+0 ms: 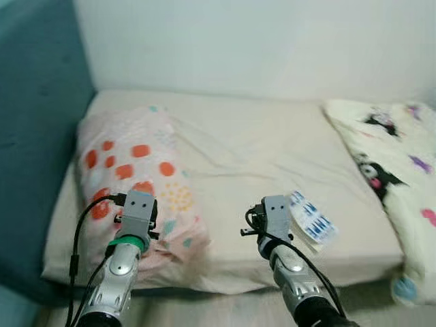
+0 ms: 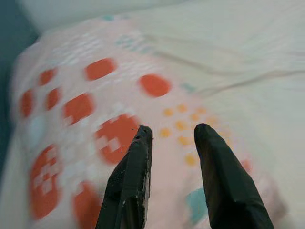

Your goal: Clean up the room

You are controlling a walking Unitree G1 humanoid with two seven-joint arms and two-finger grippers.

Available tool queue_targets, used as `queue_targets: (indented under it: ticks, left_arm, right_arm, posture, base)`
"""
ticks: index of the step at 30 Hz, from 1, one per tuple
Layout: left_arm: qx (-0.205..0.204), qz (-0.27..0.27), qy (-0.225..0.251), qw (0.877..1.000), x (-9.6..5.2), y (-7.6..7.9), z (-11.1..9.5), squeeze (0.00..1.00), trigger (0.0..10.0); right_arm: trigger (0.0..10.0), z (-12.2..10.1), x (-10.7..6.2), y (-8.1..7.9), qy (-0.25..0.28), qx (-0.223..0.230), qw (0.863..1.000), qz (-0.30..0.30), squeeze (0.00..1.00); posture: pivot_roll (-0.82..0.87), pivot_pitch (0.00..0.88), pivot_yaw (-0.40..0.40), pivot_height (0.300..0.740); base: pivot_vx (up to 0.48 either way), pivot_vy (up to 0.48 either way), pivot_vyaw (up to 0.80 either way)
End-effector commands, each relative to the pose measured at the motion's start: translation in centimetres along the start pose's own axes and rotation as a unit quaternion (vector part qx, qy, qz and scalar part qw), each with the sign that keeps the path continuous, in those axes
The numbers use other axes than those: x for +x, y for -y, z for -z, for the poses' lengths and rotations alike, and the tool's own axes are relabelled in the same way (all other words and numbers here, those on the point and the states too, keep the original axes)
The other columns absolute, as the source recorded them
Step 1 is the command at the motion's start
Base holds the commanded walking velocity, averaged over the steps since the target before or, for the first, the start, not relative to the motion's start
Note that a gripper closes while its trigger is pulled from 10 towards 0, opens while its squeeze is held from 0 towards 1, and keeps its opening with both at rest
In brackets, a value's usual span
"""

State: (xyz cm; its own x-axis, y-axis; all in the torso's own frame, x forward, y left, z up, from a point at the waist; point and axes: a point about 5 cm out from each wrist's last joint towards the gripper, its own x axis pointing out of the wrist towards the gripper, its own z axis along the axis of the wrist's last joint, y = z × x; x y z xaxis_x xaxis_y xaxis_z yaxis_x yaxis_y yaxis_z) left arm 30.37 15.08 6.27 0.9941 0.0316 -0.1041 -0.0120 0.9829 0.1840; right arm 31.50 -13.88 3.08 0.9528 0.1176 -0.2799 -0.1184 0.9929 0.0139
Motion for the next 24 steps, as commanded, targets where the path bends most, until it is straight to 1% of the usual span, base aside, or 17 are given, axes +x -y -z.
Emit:
queue_targets:
  ticks: [1, 15, 18, 21, 24]
  left_arm:
    - [0.001, -0.001, -0.005, 1.0, -0.08, -0.12, 0.36, 0.0, 10.0]
    - [-0.007, -0.011, -0.004, 1.0, 0.16, -0.16, 0.21, 0.0, 10.0]
    - [-0.007, -0.014, -0.003, 1.0, 0.14, -0.16, 0.2, 0.0, 10.0]
    - [-0.017, -0.023, -0.003, 1.0, 0.1, -0.31, 0.24, 0.0, 10.0]
    - [-0.011, -0.033, 0.002, 0.999, 0.14, -0.52, 0.1, 0.0, 10.0]
  right_arm:
    - [10.0, 0.22, 0.01, 0.05, -0.008, 0.004, 1.0, 0.004, 0.0]
    - [10.0, 0.44, 0.02, 0.76, -0.02, 0.01, 0.999, 0.024, 0.0]
    - [10.0, 0.61, -0.06, 0.89, -0.021, 0.013, 0.999, 0.029, 0.0]
    - [10.0, 0.48, -0.07, 0.66, -0.012, 0.015, 1.0, 0.021, 0.0]
    - [10.0, 0.3, 0.0, 0.49, -0.006, 0.018, 1.0, 0.017, 0.0]
  posture:
    - [0.03, 0.0, -0.021, 0.74]
    - [0.02, 0.0, -0.021, 0.74]
    - [0.02, 0.0, -0.021, 0.74]
    - [0.02, 0.0, -0.018, 0.74]
    - [0.02, 0.0, -0.018, 0.74]
  base:
    - [0.0, 0.0, -0.8]
    - [0.0, 0.0, -0.8]
    - [0.0, 0.0, -0.46]
    - [0.0, 0.0, 0.0]
    - [0.0, 0.0, 0.0]
